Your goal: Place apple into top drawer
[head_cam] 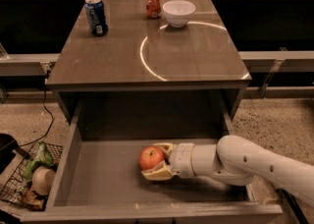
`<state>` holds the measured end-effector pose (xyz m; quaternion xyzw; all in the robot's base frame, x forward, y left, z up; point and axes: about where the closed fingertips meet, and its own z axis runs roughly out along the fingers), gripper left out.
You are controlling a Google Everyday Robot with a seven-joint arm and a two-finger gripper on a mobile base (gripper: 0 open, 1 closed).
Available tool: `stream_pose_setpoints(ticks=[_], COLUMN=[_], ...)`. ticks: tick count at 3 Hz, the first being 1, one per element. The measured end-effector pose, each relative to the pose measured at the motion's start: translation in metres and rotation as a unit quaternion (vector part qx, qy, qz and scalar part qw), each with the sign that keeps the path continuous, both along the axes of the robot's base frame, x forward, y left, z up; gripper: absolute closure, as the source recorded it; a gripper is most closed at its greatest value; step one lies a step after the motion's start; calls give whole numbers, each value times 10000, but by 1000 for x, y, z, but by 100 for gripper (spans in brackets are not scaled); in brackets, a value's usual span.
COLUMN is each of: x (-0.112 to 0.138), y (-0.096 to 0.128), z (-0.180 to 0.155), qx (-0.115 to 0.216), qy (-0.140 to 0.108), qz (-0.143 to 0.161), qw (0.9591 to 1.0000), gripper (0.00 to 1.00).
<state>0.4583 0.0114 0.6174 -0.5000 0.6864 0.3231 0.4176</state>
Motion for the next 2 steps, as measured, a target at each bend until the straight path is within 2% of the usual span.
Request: stream_pose_setpoints(ticks=[1, 2], x=[0, 0], y=[1, 3], z=[-3, -3], qx=[-5, -1], qy=[1, 3], qz=[-12, 3], qw=[10000, 10000], gripper=[86, 62])
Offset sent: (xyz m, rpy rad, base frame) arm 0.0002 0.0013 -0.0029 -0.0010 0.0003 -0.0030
